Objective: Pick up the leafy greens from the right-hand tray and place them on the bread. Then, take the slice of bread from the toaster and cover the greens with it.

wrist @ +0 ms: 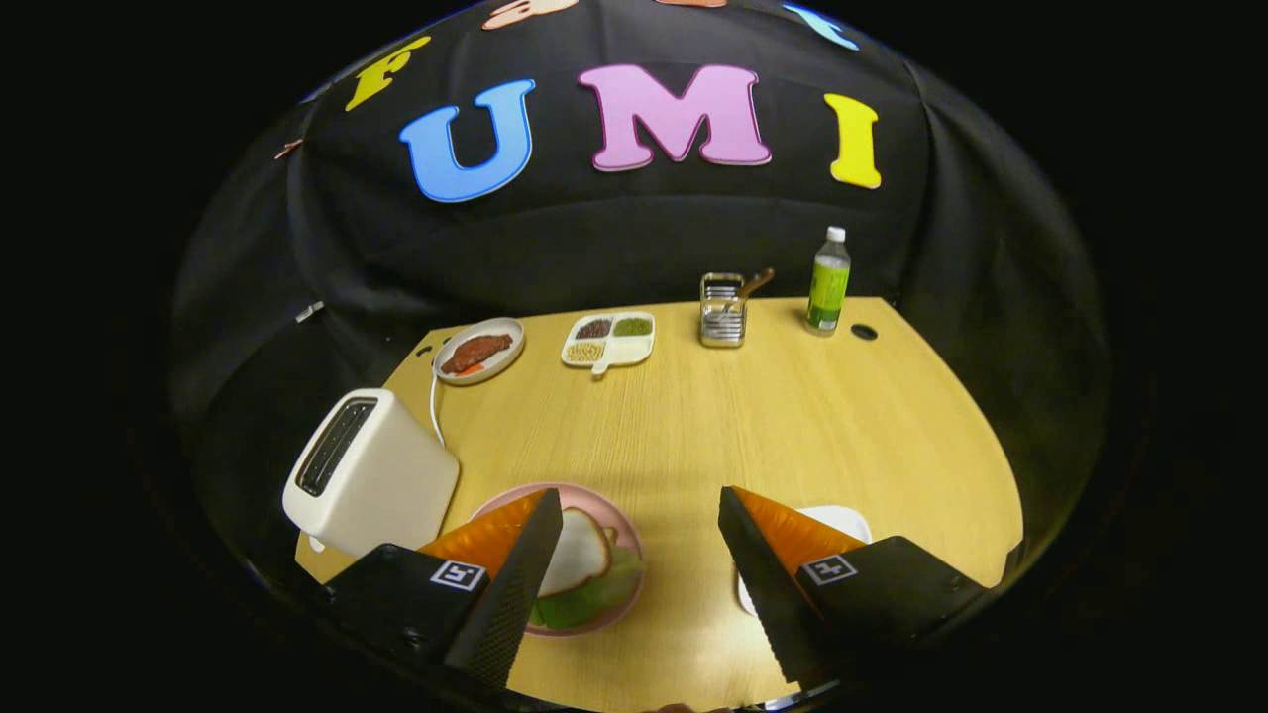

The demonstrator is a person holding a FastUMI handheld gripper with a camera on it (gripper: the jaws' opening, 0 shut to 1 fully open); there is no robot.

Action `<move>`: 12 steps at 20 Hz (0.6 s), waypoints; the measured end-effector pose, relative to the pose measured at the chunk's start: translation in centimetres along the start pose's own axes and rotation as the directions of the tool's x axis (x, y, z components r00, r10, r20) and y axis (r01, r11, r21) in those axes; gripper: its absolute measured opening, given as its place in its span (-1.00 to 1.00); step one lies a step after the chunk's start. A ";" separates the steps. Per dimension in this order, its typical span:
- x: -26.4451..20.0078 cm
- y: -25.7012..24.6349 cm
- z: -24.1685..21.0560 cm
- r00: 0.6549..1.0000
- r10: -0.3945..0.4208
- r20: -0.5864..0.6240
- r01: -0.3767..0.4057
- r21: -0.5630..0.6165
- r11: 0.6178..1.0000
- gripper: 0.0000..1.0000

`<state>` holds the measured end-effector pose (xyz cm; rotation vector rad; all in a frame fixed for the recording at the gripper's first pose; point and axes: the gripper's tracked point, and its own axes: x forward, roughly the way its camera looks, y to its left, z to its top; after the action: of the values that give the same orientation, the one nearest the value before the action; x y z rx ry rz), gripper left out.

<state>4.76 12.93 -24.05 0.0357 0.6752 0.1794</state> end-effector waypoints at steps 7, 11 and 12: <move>-8.2 -4.5 11.2 0.958 -0.048 0.281 0.070 -0.068 0.995 0.98; -14.1 -6.4 15.2 0.906 -0.005 0.423 0.028 -0.047 0.999 0.98; -15.4 -7.6 15.5 0.892 -0.007 0.452 0.039 -0.061 0.997 0.97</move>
<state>3.87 3.13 -3.10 0.0032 0.2016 0.1635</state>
